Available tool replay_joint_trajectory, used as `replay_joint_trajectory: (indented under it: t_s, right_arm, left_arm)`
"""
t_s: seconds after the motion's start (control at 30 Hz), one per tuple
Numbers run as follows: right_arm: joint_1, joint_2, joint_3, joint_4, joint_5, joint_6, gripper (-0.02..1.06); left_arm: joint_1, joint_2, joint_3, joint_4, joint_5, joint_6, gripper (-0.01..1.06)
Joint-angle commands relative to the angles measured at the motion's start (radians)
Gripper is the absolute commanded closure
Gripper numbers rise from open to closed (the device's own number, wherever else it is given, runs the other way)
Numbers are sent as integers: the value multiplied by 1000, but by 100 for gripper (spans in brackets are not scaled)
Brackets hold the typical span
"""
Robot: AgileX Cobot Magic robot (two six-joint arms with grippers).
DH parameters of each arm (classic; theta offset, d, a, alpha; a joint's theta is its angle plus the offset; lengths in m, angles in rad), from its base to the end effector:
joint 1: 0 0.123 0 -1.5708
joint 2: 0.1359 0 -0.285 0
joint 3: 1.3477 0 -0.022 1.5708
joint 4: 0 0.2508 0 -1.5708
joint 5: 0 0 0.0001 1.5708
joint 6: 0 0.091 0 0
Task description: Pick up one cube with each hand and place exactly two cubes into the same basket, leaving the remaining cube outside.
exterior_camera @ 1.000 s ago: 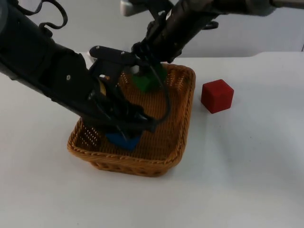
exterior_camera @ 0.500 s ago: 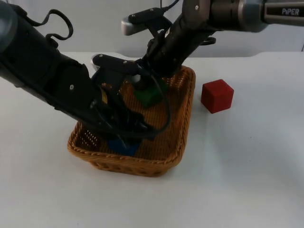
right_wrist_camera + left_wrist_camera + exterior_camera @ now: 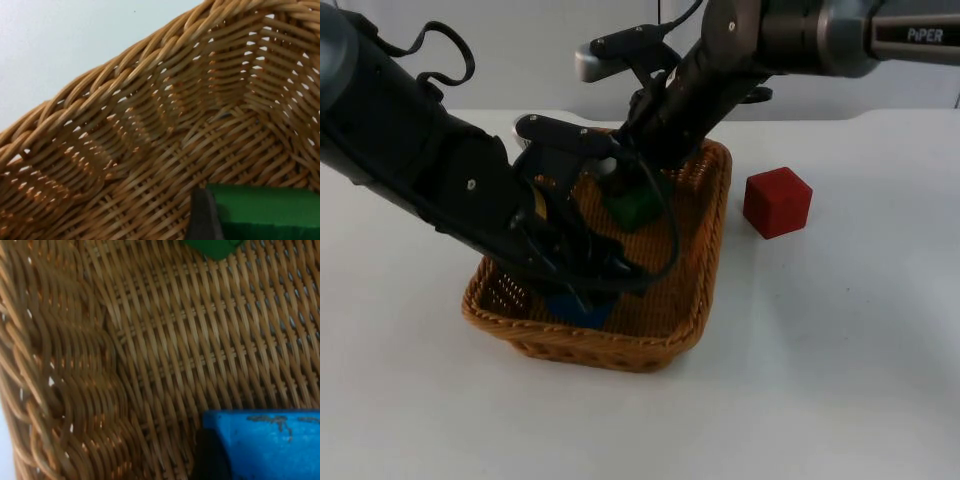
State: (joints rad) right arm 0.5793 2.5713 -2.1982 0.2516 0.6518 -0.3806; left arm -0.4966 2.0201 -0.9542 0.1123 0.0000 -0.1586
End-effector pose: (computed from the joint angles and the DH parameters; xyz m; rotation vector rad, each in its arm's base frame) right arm 0.4608 0.3179 0.1216 -0.9896 2.3104 0.3549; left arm 0.3221 -0.1745 0.0892 0.5723 2.4985 -0.2096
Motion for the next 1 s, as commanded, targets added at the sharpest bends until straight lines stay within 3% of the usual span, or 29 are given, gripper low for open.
replay_joint_trajectory:
  t_s: [0.0,0.17,0.23,0.27,0.33,0.37,0.4,0.43,0.53,0.97]
  right_arm:
    - [4,8,-5,-5,21,-5,99]
    - [4,8,-5,-3,23,-5,72]
    - [4,8,-5,-3,23,-5,58]
    - [4,8,-5,-3,23,-5,58]
    - [4,6,-5,-3,23,-1,47]
    - [4,4,-5,-3,23,-1,45]
    - [4,4,-5,-3,23,-1,45]
    - [4,2,-5,-3,21,-1,44]
    - [4,-14,-5,-3,11,-1,44]
    - [-1,-119,-5,-18,16,-1,44]
  left_arm:
    - [-1,6,3,4,0,-3,105]
    - [-1,4,3,4,0,-3,94]
    - [-1,4,3,4,0,-3,79]
    - [-1,4,3,4,0,-3,79]
    - [-1,4,3,4,0,-5,58]
    - [-1,4,3,2,0,-5,50]
    - [-1,4,3,2,0,-5,50]
    - [-1,4,3,2,0,-5,37]
    - [-1,4,3,2,15,-5,23]
    - [-1,-102,3,4,40,-5,20]
